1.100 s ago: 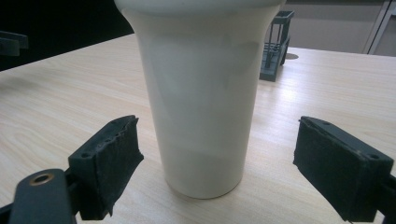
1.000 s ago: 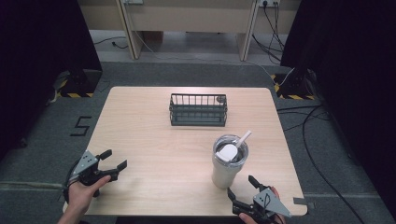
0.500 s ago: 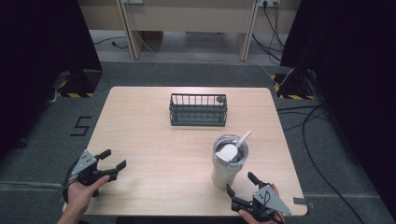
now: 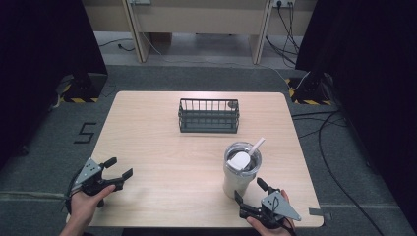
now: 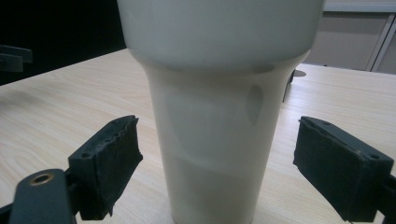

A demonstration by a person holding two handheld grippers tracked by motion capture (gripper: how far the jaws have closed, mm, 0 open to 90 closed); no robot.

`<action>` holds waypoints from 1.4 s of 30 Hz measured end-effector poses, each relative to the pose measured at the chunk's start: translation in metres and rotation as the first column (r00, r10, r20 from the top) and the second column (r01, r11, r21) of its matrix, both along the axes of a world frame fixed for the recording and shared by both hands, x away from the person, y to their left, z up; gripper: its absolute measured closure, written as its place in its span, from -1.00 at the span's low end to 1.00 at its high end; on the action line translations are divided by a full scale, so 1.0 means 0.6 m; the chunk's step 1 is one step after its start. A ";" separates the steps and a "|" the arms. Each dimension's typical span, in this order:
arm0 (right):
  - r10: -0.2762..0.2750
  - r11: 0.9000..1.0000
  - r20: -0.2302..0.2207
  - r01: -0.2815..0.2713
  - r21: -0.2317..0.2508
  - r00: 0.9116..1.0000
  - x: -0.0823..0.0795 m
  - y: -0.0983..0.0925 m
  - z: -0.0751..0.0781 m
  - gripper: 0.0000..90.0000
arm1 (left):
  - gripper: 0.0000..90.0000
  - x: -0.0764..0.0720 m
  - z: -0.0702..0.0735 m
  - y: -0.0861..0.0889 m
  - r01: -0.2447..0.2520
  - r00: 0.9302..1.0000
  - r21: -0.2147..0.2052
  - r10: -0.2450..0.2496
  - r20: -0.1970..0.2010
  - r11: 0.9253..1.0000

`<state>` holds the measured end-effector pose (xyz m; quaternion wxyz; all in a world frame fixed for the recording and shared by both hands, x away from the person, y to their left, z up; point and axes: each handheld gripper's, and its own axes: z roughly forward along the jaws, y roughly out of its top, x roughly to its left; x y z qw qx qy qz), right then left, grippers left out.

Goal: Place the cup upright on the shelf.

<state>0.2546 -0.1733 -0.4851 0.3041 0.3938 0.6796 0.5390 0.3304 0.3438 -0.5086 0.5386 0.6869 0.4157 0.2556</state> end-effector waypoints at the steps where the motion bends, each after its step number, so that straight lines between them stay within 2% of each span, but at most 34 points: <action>1: -0.004 1.000 -0.003 0.004 -0.001 1.000 0.003 0.003 -0.001 -0.68 | -0.66 0.000 0.000 0.000 0.000 1.000 0.001 0.000 -0.001 1.000; 12: 0.010 1.000 -0.006 -0.010 0.000 1.000 0.024 0.016 -0.005 -0.68 | -0.66 0.000 0.000 0.000 0.000 1.000 0.000 0.000 0.000 1.000; 15: 0.002 1.000 -0.011 -0.002 0.017 1.000 0.032 0.019 -0.005 -0.68 | -0.66 0.000 0.000 0.001 -0.001 1.000 0.000 0.001 0.000 1.000; 26: -0.005 1.000 -0.015 0.006 0.022 1.000 0.050 0.027 -0.004 -0.75 | -0.66 0.000 0.000 0.001 0.001 1.000 0.000 -0.001 0.000 1.000; 33: -0.010 1.000 -0.014 0.010 0.023 1.000 0.060 0.038 -0.008 -0.89 | -0.66 0.001 0.000 0.001 0.000 1.000 -0.003 0.000 0.000 1.000; 42: -0.025 0.999 -0.008 0.025 0.022 1.000 0.071 0.046 -0.014 -0.87 | -0.66 0.001 0.000 0.001 0.001 1.000 -0.003 -0.001 -0.001 1.000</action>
